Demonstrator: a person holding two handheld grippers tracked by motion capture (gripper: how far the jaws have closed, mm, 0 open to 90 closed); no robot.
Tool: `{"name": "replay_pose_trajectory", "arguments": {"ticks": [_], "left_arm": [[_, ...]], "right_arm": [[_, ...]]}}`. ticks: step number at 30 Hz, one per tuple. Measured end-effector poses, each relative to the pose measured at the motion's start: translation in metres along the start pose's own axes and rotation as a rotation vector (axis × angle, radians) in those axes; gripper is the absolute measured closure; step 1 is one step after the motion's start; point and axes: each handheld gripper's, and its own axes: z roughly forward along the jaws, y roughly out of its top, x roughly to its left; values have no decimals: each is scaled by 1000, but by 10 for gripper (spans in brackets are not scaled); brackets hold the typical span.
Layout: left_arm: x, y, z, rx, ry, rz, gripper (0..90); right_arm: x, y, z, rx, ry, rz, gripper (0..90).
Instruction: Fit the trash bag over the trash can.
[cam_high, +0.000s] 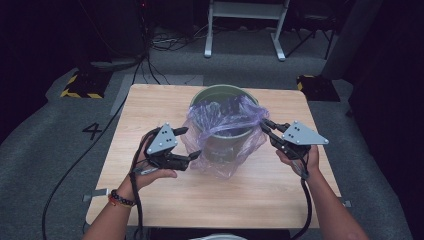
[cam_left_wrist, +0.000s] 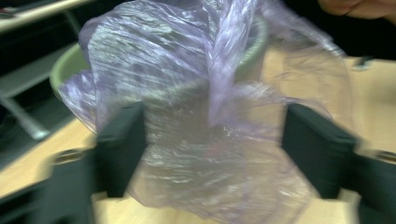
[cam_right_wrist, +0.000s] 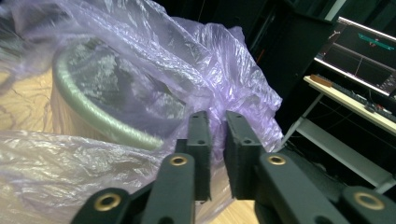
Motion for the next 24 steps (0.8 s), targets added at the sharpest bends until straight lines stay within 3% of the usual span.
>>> {"name": "replay_pose_trajectory", "arguments": {"ticks": [3, 9, 14, 17, 19, 24], "left_arm": [[1, 4, 8, 18, 6, -1, 379], [9, 6, 12, 1, 14, -27, 566], [10, 9, 10, 7, 31, 17, 786], [12, 12, 10, 7, 36, 43, 867], [15, 13, 11, -3, 28, 49, 895], [26, 13, 14, 39, 87, 93, 900]], "right_arm": [[-1, 2, 2, -6, -2, 10, 835], [-3, 1, 5, -8, -16, 28, 789], [-5, 1, 5, -25, -10, 61, 698], [-4, 2, 6, -26, 0, 60, 632], [-4, 3, 8, -20, -6, 53, 656], [-6, 2, 9, -15, -19, 46, 871]]}}
